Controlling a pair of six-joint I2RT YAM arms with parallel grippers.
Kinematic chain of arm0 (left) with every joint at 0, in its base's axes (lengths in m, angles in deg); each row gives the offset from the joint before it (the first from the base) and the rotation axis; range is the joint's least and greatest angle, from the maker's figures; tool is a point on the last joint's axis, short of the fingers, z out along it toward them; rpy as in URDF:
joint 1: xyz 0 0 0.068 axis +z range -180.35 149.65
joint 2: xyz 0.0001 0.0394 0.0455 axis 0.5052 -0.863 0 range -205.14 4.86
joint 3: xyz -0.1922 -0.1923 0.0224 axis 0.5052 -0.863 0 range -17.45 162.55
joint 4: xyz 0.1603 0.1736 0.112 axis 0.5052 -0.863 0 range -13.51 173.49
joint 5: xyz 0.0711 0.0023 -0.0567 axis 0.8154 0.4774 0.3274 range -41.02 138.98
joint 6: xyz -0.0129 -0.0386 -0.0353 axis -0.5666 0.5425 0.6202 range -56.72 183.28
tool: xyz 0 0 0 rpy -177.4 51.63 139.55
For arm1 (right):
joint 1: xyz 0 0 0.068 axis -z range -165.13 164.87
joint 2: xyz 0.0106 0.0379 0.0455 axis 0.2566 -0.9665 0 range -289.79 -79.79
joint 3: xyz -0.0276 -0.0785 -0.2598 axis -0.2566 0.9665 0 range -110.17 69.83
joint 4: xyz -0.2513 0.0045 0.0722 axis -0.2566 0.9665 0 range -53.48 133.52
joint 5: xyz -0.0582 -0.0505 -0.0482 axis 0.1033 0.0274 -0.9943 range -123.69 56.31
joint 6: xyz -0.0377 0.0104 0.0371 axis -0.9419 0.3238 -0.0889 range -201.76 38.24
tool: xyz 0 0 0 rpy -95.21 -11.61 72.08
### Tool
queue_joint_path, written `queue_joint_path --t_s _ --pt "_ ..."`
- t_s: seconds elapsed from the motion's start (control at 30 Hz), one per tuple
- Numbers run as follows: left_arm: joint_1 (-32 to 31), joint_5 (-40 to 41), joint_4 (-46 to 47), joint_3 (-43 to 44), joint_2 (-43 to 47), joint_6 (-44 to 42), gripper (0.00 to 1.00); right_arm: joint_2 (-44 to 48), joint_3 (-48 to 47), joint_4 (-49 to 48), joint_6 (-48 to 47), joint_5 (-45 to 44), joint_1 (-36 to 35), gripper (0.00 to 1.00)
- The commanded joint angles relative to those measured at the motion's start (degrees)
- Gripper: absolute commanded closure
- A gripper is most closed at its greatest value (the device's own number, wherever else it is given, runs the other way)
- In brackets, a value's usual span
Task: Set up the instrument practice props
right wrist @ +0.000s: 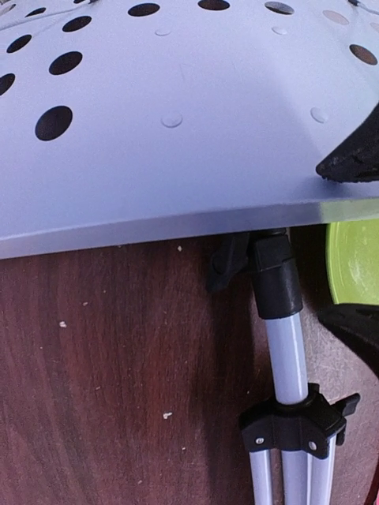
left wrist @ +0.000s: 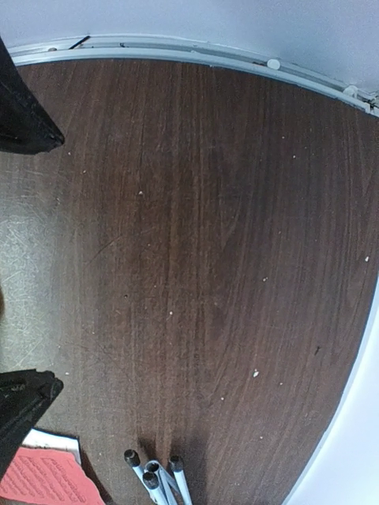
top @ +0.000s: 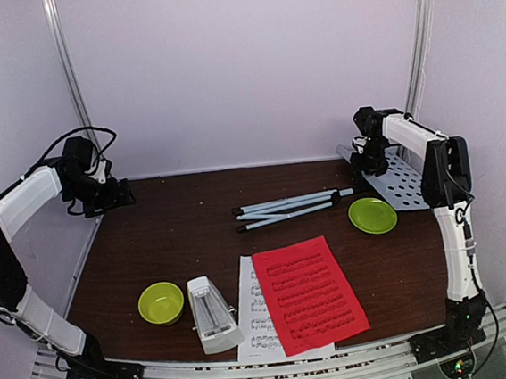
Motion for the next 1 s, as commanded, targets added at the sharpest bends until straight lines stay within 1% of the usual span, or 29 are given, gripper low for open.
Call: queue_joint_path --t_s 0.0,0.1,0.17,0.23,0.3,0.37,0.43,0.47,0.67,0.8,0.97 --pt "0.3 -0.4 1.6 -0.6 -0.5 -1.1 0.02 -2.5 -2.4 2.4 -0.5 -0.2 -0.2 0.52" --pt "0.2 -0.4 1.7 -0.5 -0.8 -0.9 0.02 -2.5 -3.0 2.4 -1.1 -1.0 -0.2 0.55" --pt "0.1 -0.3 1.7 -0.4 -1.1 -0.8 0.02 -2.0 -3.0 1.9 -1.3 -2.2 -0.2 0.60" --pt "-0.2 -0.3 1.9 -0.4 -1.3 -0.7 0.02 -1.5 -3.0 1.2 -1.5 -3.5 -0.2 0.67" --pt "-0.3 0.0 1.9 -0.3 -1.5 -0.6 0.02 -1.1 -3.0 0.5 -1.8 -4.3 -0.2 0.77" --pt "-0.2 0.5 1.9 -0.1 -1.7 -0.4 0.02 -0.7 -3.1 -0.1 -2.2 -5.1 -0.4 0.90" --pt "-0.2 0.7 2.0 0.1 -2.0 -0.1 0.02 -0.3 -3.2 -0.2 -2.4 -5.6 -0.5 0.99" --pt "-0.3 0.7 2.1 0.2 -2.2 0.0 0.02 0.0 -3.0 -0.3 -2.6 -5.7 -0.6 1.00" --pt "-0.4 0.9 2.9 0.3 -2.6 1.3 0.02 2.6 -3.2 -1.4 -2.6 -3.9 -0.8 1.00" --pt "-0.5 2.2 3.1 0.2 -2.6 2.5 0.02 6.8 -3.2 -4.0 -3.4 -3.6 -1.8 1.00" --pt "-0.7 1.9 3.6 0.1 -2.6 3.7 0.02 12.6 -2.4 -9.1 -4.8 -5.1 -3.7 1.00"
